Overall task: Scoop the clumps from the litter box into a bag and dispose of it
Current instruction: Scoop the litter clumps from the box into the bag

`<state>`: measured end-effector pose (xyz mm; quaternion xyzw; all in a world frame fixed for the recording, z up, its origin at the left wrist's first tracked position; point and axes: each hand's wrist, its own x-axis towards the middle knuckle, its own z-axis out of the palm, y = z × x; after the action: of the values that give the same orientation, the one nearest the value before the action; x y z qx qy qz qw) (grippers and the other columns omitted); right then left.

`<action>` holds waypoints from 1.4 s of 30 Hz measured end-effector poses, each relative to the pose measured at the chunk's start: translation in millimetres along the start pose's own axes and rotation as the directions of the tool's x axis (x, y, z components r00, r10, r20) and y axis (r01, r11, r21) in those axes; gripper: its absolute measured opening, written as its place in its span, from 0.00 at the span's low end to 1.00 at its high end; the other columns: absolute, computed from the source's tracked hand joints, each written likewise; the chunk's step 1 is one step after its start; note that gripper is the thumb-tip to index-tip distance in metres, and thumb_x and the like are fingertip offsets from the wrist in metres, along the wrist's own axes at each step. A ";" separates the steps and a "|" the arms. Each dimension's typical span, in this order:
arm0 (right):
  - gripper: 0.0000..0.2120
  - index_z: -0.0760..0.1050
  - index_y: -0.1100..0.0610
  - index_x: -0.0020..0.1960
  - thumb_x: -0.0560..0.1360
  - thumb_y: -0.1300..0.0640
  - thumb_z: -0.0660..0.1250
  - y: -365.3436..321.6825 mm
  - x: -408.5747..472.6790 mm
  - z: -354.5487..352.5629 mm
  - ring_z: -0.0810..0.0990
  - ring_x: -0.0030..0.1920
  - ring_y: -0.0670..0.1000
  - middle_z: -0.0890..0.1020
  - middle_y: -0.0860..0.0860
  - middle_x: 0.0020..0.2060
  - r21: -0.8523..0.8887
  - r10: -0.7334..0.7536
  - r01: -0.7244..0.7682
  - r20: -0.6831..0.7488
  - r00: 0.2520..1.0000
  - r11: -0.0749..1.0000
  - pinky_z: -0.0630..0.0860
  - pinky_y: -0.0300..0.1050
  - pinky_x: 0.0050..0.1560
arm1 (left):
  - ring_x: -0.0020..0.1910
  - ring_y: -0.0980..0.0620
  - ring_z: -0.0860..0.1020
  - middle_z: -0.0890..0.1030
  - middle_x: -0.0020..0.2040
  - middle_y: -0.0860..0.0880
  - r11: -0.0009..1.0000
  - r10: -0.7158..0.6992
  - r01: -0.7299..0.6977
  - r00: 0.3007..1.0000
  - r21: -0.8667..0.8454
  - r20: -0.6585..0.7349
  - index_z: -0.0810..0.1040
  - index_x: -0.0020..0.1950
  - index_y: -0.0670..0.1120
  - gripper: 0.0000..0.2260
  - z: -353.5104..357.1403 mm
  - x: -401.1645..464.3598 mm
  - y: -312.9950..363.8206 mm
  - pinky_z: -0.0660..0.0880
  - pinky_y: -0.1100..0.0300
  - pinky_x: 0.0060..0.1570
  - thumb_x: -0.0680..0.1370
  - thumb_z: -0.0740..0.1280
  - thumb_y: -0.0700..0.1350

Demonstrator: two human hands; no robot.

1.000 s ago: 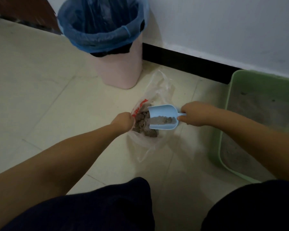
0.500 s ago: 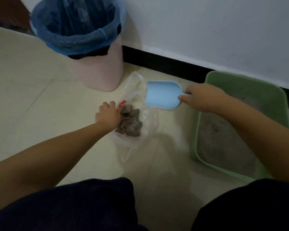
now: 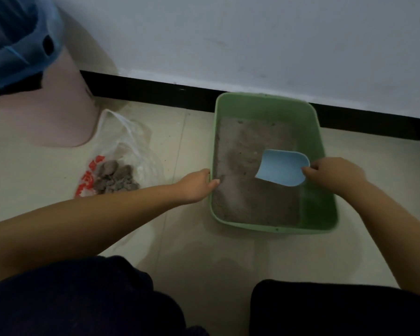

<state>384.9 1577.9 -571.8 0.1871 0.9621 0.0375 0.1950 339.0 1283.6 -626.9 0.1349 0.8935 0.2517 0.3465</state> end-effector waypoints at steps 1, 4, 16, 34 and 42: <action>0.22 0.80 0.55 0.46 0.78 0.40 0.54 0.9 1.0 6.7 0.78 0.36 0.52 0.79 0.53 0.34 -0.005 -0.005 0.005 0.009 1.000 1.000 0.75 0.43 0.38 | 0.55 0.42 0.78 0.74 0.64 0.37 0.999 -0.026 0.026 1.000 -0.035 0.014 0.56 0.75 0.41 0.26 3.0 -0.3 1.5 0.74 0.53 0.53 0.81 0.56 0.53; 0.24 0.80 0.54 0.46 0.78 0.38 0.53 -3.7 3.0 20.6 0.79 0.35 0.51 0.79 0.52 0.34 -0.031 -0.044 0.045 0.015 0.999 0.999 0.75 0.43 0.37 | 0.42 0.46 0.78 0.76 0.59 0.38 0.990 -0.058 0.062 0.997 -0.123 0.042 0.49 0.77 0.45 0.28 5.7 -2.4 0.9 0.77 0.53 0.44 0.81 0.58 0.50; 0.17 0.73 0.53 0.62 0.80 0.46 0.54 -28.8 18.2 17.2 0.80 0.47 0.56 0.81 0.56 0.48 -0.022 -0.280 0.279 -0.050 0.959 0.960 0.72 0.44 0.41 | 0.36 0.50 0.77 0.77 0.47 0.42 0.954 -0.133 0.147 0.989 -0.260 0.070 0.49 0.77 0.51 0.26 10.7 3.4 4.3 0.77 0.59 0.37 0.82 0.57 0.45; 0.19 0.70 0.59 0.66 0.75 0.62 0.63 -61.1 128.7 14.7 0.74 0.55 0.62 0.75 0.62 0.54 -0.198 -0.302 0.258 -0.242 0.922 0.946 0.72 0.51 0.49 | 0.44 0.43 0.78 0.77 0.54 0.38 0.914 -0.126 0.150 0.988 -0.378 0.088 0.51 0.75 0.54 0.21 8.1 24.4 4.6 0.79 0.50 0.43 0.83 0.51 0.45; 0.19 0.69 0.53 0.70 0.80 0.54 0.60 -38.9 121.7 28.1 0.74 0.54 0.61 0.77 0.61 0.54 0.144 -0.462 0.480 -0.143 0.875 0.865 0.70 0.52 0.51 | 0.50 0.39 0.79 0.77 0.56 0.39 0.912 -0.128 0.155 0.987 -0.380 0.097 0.50 0.76 0.53 0.22 8.8 23.0 6.1 0.80 0.47 0.47 0.83 0.51 0.46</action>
<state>278.5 1587.4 -647.3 -0.0394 0.9869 -0.0864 0.1308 328.9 1301.4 -641.9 0.0077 0.8211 0.3923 0.4146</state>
